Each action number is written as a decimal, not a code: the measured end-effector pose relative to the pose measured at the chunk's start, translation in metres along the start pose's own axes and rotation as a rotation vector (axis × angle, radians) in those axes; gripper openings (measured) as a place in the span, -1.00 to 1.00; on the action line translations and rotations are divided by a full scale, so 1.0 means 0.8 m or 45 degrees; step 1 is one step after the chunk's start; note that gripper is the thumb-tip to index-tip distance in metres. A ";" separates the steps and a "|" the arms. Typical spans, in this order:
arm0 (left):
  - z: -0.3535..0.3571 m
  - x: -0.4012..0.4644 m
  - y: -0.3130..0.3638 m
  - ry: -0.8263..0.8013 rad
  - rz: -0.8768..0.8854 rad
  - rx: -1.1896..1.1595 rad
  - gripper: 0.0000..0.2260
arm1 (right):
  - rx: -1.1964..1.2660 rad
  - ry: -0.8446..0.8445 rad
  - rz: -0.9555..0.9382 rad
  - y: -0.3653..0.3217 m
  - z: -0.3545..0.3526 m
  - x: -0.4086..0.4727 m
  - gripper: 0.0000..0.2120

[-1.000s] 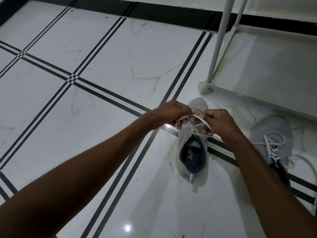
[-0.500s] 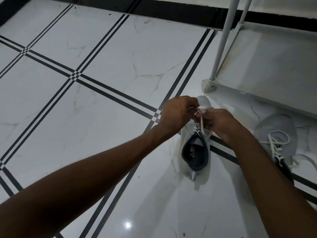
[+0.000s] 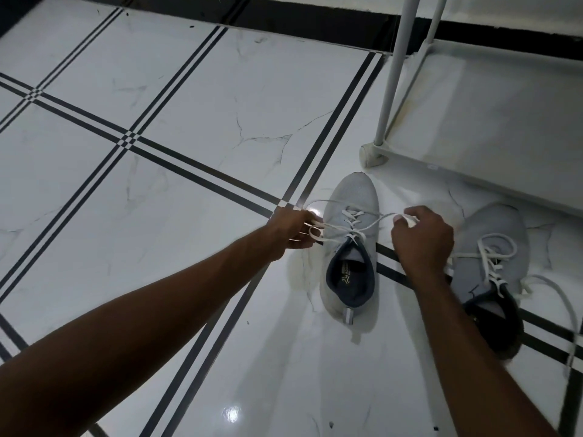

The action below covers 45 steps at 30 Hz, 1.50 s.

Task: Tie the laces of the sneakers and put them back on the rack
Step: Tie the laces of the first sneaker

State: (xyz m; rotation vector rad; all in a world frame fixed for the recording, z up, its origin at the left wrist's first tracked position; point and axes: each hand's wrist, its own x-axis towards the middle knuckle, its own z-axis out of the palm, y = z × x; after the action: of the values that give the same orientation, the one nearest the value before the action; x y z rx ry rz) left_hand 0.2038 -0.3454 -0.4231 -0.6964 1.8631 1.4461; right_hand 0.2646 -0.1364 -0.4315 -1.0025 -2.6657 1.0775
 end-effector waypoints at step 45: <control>0.029 -0.017 -0.011 0.020 0.888 1.253 -0.88 | 0.000 -0.232 -0.374 0.005 0.051 -0.052 -0.83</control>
State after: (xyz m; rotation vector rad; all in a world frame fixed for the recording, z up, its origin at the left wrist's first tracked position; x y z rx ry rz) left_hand 0.2235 -0.3246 -0.4218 0.4590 2.5949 0.6496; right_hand 0.2864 -0.1837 -0.4580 -0.5099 -2.8348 1.1504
